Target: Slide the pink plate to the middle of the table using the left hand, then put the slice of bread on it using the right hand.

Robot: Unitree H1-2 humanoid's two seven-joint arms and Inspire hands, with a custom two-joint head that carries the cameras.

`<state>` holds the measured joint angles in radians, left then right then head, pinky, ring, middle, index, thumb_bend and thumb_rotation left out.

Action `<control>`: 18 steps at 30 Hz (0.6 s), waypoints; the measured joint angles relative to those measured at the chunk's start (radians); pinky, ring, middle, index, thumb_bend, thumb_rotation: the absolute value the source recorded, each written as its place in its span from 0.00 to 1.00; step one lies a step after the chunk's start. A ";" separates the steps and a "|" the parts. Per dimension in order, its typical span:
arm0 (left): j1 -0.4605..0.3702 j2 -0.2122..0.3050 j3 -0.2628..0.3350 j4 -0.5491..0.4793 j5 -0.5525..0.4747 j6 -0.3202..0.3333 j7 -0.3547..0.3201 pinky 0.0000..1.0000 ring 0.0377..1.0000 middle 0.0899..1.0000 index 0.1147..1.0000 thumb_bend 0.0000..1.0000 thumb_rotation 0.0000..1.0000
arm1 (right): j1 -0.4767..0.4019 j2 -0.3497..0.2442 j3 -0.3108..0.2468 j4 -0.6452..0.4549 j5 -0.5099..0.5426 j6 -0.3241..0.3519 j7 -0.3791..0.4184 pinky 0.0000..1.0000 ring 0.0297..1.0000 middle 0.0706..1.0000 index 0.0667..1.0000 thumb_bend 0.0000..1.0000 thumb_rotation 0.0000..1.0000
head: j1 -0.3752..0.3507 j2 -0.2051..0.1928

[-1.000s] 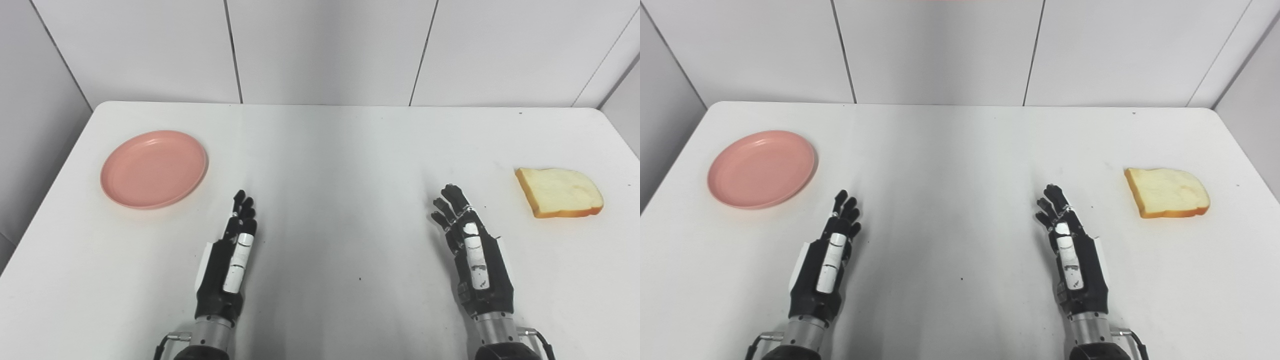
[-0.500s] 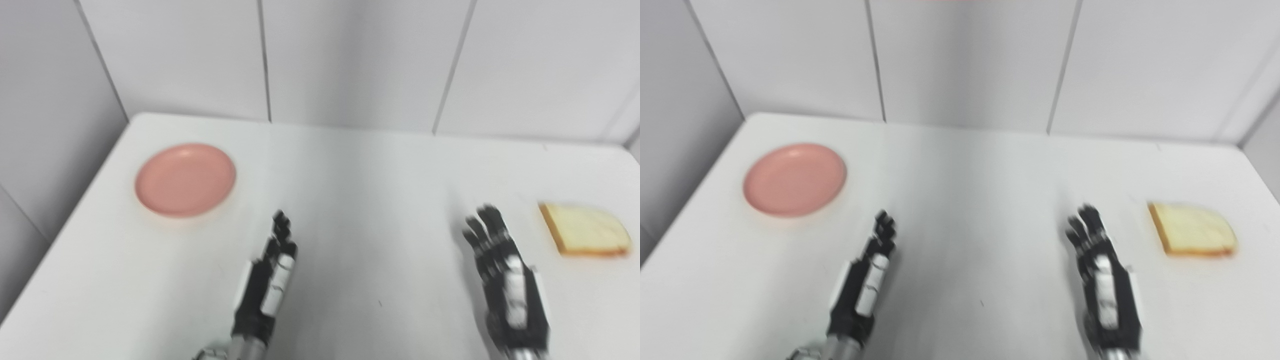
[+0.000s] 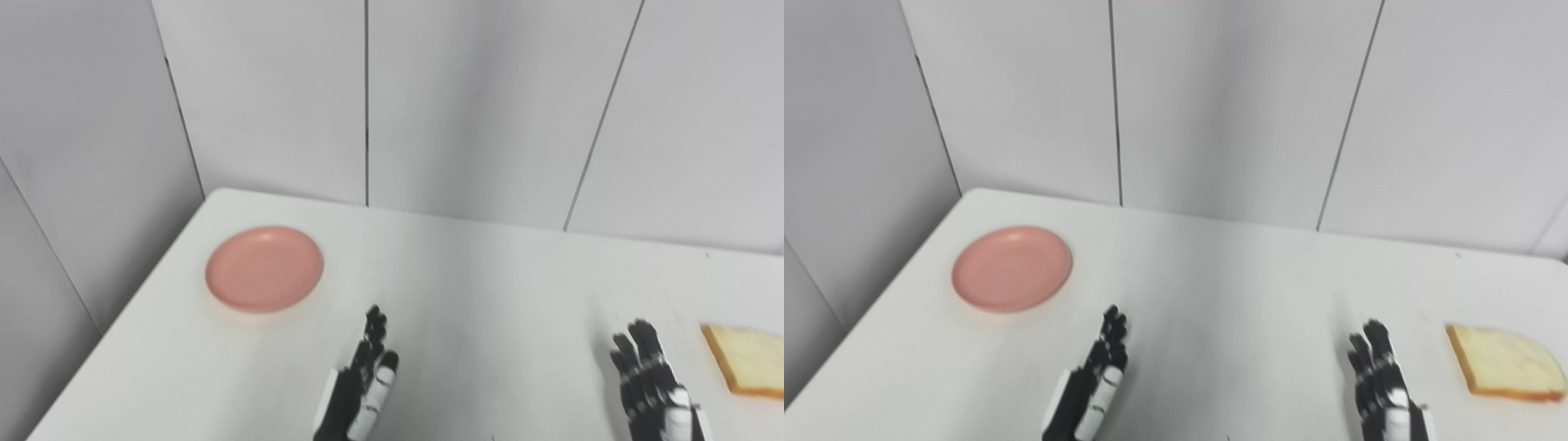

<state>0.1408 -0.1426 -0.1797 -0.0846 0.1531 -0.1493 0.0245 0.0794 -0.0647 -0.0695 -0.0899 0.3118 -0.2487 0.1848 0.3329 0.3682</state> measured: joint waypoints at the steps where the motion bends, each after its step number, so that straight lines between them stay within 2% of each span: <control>1: 0.000 0.000 0.000 0.000 0.000 -0.002 0.000 1.00 1.00 1.00 1.00 0.49 0.82 | 0.000 0.000 0.000 0.000 0.000 0.000 0.000 1.00 0.98 0.98 0.94 0.76 0.96 | 0.002 -0.003; 8: 0.000 -0.003 0.018 -0.002 -0.035 -0.037 0.001 0.96 0.99 1.00 1.00 0.50 0.77 | -0.001 0.000 0.004 0.000 -0.006 0.000 0.000 1.00 0.98 0.99 0.94 0.76 0.98 | -0.011 0.000; 9: 0.000 -0.005 0.025 -0.004 -0.051 -0.037 0.001 0.93 0.98 0.98 1.00 0.60 0.79 | -0.001 0.000 0.004 0.000 -0.007 0.000 0.000 1.00 0.98 0.98 0.94 0.77 0.98 | -0.020 0.002; 10: -0.001 -0.007 0.031 -0.006 -0.062 -0.037 0.001 0.91 0.96 0.96 1.00 0.73 0.82 | -0.001 0.000 0.005 0.000 -0.008 0.000 0.000 1.00 0.97 0.98 0.93 0.77 0.97 | -0.029 0.000; 13: -0.004 -0.009 0.056 -0.017 -0.100 -0.026 0.001 0.86 0.91 0.89 0.97 0.80 0.80 | -0.003 0.000 0.010 0.000 -0.016 0.000 -0.002 1.00 0.96 0.97 0.92 0.77 0.96 | -0.047 -0.003; 15: -0.013 -0.003 0.094 -0.036 -0.133 0.000 0.001 0.85 0.88 0.86 0.96 0.82 0.80 | -0.003 0.000 0.012 0.000 -0.022 0.000 -0.004 1.00 0.96 0.97 0.92 0.78 0.95 | -0.052 -0.003; 18: -0.053 0.032 0.149 -0.082 -0.164 0.012 0.002 0.89 0.89 0.85 0.96 0.85 0.82 | -0.003 0.001 0.012 0.000 -0.034 0.000 -0.008 0.98 0.95 0.96 0.91 0.79 0.94 | -0.058 -0.005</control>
<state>0.0880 -0.1106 -0.0305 -0.1664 -0.0112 -0.1378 0.0266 0.0765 -0.0640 -0.0571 -0.0899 0.2775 -0.2491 0.1766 0.2746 0.3636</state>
